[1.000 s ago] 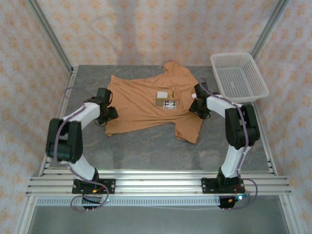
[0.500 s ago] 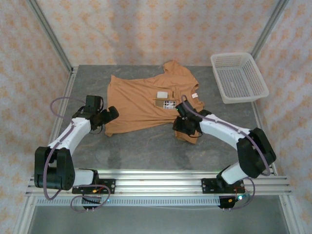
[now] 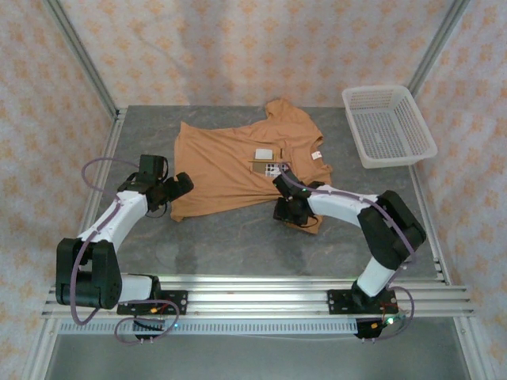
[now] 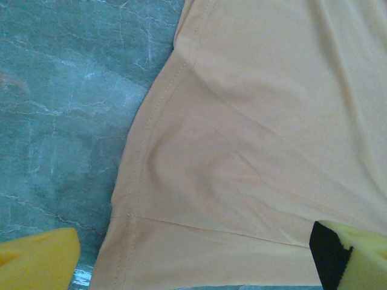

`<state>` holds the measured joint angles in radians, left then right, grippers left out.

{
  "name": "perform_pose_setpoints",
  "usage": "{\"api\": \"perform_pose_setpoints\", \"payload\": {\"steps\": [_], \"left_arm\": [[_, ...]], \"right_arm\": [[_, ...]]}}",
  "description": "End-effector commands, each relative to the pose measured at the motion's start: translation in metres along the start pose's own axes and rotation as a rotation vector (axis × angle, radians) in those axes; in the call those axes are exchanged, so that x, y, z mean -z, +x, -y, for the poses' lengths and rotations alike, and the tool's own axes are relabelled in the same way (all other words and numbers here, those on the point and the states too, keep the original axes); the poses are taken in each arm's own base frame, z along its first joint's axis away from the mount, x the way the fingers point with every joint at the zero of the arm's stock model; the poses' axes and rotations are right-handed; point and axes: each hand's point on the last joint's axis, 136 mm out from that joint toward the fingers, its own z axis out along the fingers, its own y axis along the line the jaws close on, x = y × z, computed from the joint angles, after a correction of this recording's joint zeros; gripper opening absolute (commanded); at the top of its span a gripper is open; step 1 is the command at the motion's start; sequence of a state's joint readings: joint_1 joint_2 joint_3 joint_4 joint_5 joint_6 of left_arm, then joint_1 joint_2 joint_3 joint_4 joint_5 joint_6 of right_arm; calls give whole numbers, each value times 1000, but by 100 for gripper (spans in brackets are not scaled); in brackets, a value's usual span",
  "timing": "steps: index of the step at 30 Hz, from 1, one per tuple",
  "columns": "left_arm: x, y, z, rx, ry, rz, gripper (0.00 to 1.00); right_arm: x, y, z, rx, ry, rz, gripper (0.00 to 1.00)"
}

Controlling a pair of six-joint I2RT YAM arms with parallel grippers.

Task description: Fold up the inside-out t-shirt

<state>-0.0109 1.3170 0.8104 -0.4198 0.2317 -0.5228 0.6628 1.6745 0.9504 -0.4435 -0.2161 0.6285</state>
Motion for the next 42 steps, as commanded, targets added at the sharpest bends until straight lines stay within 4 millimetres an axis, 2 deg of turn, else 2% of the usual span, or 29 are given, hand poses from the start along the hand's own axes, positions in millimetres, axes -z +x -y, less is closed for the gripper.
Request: {"api": "perform_pose_setpoints", "payload": {"steps": [1, 7, 11, 13, 16, 19, 23, 27, 30, 32, 34, 37, 42], "left_arm": [[4, -3, -3, -6, -22, 7, 99], [6, -6, -8, -26, -59, 9, 99], [-1, -3, -9, -11, -65, -12, 99], [-4, 0, -8, -7, -58, -37, 99], [-5, 5, -7, -9, -55, -65, 96], [-2, 11, -13, 15, -81, -79, 88], [-10, 21, -19, 87, -87, -99, 77], [-18, 21, 5, 152, 15, -127, 70], [-21, 26, 30, 133, 59, -131, 70], [-30, 39, 41, 101, 60, -155, 70], [-41, 54, 38, 87, 23, -194, 69], [-50, 75, 10, 87, -61, -222, 68], [-43, 105, -25, 68, -157, -278, 69]], "right_arm": [[-2, 26, 17, 2, 56, -53, 42], [27, 64, 41, -33, 33, -78, 43], [43, 76, 49, -51, 4, -92, 44], [53, 75, 48, -44, 3, -91, 44], [73, 58, 41, -29, -4, -20, 47], [82, 29, 20, -33, -67, 71, 48], [67, -14, 3, -62, -82, 120, 48], [46, -51, 3, -95, -53, 122, 48], [29, -61, 11, -134, -31, 68, 46], [20, -55, 24, -157, 1, 41, 46], [13, -43, 37, -176, 24, 16, 46], [2, -18, 58, -199, 61, -28, 46], [-2, 34, 96, -229, 121, -109, 46]]}}
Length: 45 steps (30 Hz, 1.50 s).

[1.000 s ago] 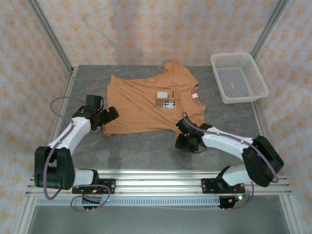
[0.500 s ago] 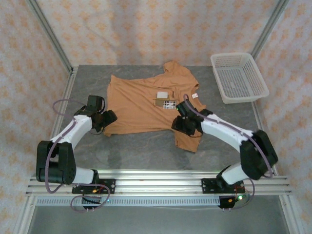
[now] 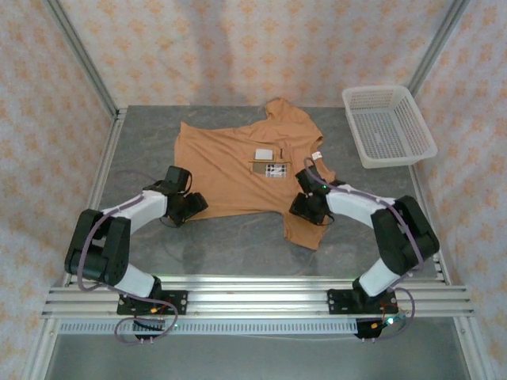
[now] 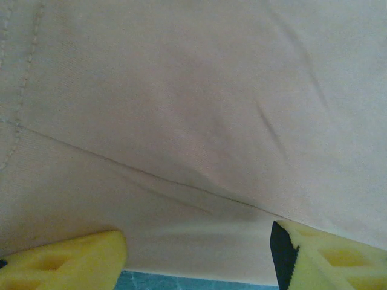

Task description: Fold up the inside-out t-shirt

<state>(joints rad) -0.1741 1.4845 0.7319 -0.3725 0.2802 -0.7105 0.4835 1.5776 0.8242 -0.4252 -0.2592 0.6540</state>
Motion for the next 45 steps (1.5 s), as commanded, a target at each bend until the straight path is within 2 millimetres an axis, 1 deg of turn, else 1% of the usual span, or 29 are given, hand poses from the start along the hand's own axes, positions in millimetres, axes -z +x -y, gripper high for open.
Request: {"api": "perform_pose_setpoints", "payload": {"steps": [1, 4, 6, 8, 10, 12, 13, 14, 16, 17, 18, 19, 21, 23, 24, 25, 26, 27, 30, 34, 36, 38, 41, 43, 45], "left_arm": [[-2, 24, -40, 24, -120, -47, 69], [3, 38, -50, 33, -128, -63, 70], [10, 40, -51, 34, -121, -62, 70], [20, 36, -48, 30, -116, -42, 70], [34, 26, -39, 16, -104, -11, 70], [52, 9, -27, -15, -102, 32, 70], [60, -2, -19, -31, -98, 64, 71], [68, -16, -9, -49, -89, 99, 73], [77, -45, 21, -81, -47, 138, 73], [80, -63, 39, -100, -26, 156, 73], [79, -80, 56, -115, -14, 170, 73], [76, -95, 69, -127, -8, 182, 73], [62, -124, 93, -144, 1, 195, 72], [46, -143, 106, -149, -1, 174, 71], [36, -150, 107, -143, -10, 162, 71], [32, -156, 109, -136, -7, 159, 71], [12, -157, 104, -122, -23, 126, 70], [4, -159, 101, -106, -24, 112, 70], [-17, -156, 89, -70, -16, 81, 70], [-43, -151, 51, -8, -67, 39, 70], [-54, -151, 30, 25, -104, 16, 70], [-63, -150, 13, 59, -125, -9, 70], [-67, -151, 0, 79, -151, -22, 70], [-64, -152, -6, 80, -178, -16, 70], [-62, -154, -9, 82, -192, -15, 70]], "right_arm": [[-7, 47, 54, -40, 129, -115, 46], [3, 67, 70, -59, 118, -126, 46], [16, 69, 71, -63, 99, -104, 47], [32, 58, 65, -50, 83, -53, 48], [49, 39, 54, -28, 74, 10, 49], [65, 14, 37, 0, 50, 77, 50], [70, 0, 29, 8, 44, 115, 50], [75, -19, 18, 11, 25, 161, 51], [77, -57, -8, -4, -29, 230, 50], [76, -79, -24, -3, -64, 267, 49], [73, -101, -39, -2, -77, 300, 49], [69, -119, -51, 2, -83, 319, 48], [51, -157, -72, 1, -74, 317, 47], [23, -182, -87, -8, -68, 256, 45], [12, -195, -93, -19, -67, 234, 45], [2, -203, -98, -25, -71, 221, 45], [-9, -212, -102, -30, -71, 214, 45], [-19, -219, -106, -38, -68, 207, 45], [-43, -236, -110, -65, -73, 192, 45], [-70, -257, -104, -120, -62, 173, 45], [-82, -267, -98, -152, -52, 162, 46], [-92, -279, -89, -185, -34, 147, 46], [-98, -291, -76, -218, -5, 126, 47], [-95, -296, -72, -224, 5, 135, 47], [-88, -302, -69, -223, 14, 157, 47]]}}
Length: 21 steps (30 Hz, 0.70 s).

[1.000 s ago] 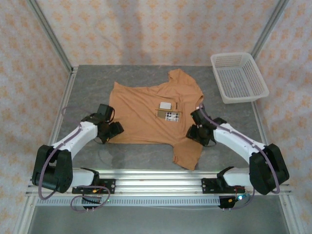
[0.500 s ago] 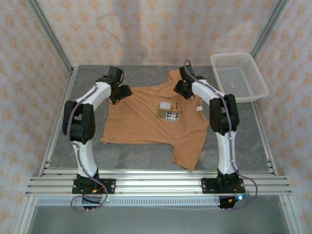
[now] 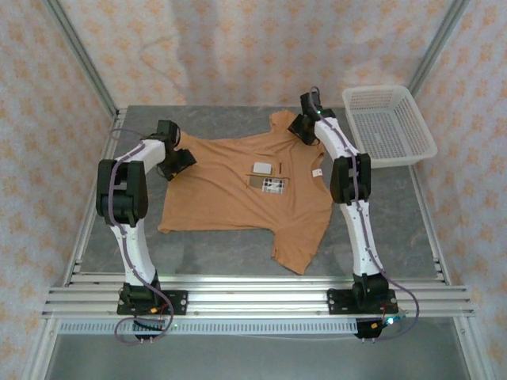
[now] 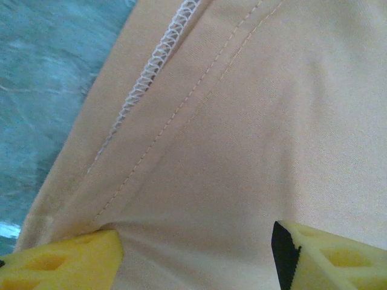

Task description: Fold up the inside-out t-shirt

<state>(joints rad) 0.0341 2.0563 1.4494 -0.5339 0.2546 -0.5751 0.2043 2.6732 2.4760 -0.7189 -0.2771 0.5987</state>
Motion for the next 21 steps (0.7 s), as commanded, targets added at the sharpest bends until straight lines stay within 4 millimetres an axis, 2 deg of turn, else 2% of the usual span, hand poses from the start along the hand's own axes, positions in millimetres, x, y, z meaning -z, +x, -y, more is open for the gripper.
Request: {"api": "perform_pose_setpoints", "payload": {"steps": [1, 4, 7, 9, 12, 14, 17, 21], "left_arm": [[-20, 20, -35, 17, -132, -77, 70], [-9, 16, -32, 15, -125, -64, 70], [13, 10, -20, 6, -77, -26, 71], [37, 4, -11, -10, -43, 25, 72], [90, 3, -8, -37, -32, 104, 71], [118, 15, -19, -42, -58, 119, 69], [136, 47, -47, -15, -90, 109, 67], [137, 94, -87, 15, -134, 75, 66]], "right_arm": [[-9, 17, 48, -23, 168, -73, 48], [0, 4, 41, -12, 138, -46, 48], [12, -1, 15, 7, 41, -57, 48], [32, -4, -6, 18, -28, -71, 49], [83, -1, -34, 69, -102, -76, 51], [121, 16, -39, 126, -86, -82, 51], [167, 50, -28, 162, -70, -72, 52], [204, 121, 21, 154, -50, -92, 51]]}}
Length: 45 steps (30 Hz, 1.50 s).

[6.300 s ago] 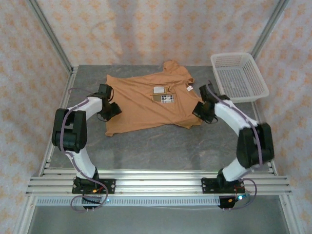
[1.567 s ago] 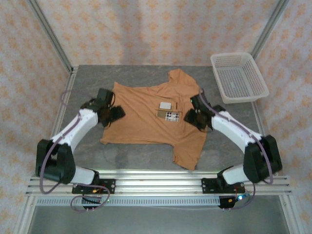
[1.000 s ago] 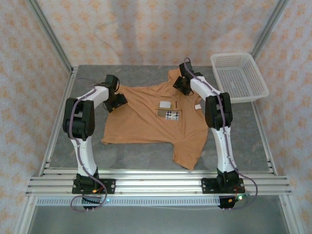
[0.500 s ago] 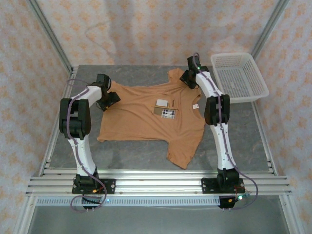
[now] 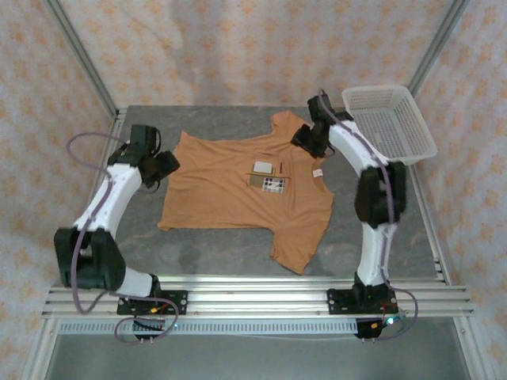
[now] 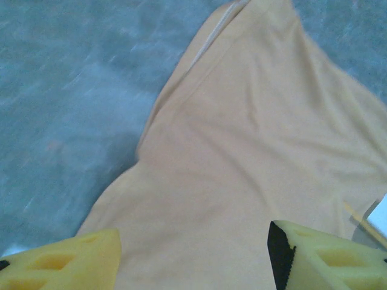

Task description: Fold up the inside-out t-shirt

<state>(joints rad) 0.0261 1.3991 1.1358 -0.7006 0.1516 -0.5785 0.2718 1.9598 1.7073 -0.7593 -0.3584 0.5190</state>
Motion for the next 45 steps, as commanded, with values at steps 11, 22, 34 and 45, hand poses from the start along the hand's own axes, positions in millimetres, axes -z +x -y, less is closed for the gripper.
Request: {"api": "perform_pose_setpoints", "payload": {"steps": [11, 22, 34, 45], "left_arm": [[-26, 112, -100, 156, -133, -202, 57], [-48, 113, -107, 212, -140, -201, 51], [-62, 116, -114, 219, -176, -214, 15], [-47, 105, -110, 217, -167, -176, 4]], "right_arm": [[72, 201, 93, 87, 46, 18, 47], [72, 237, 131, 64, 97, -58, 45], [71, 264, 136, 74, 115, -132, 40], [45, 316, 140, 74, 93, -203, 36]]}}
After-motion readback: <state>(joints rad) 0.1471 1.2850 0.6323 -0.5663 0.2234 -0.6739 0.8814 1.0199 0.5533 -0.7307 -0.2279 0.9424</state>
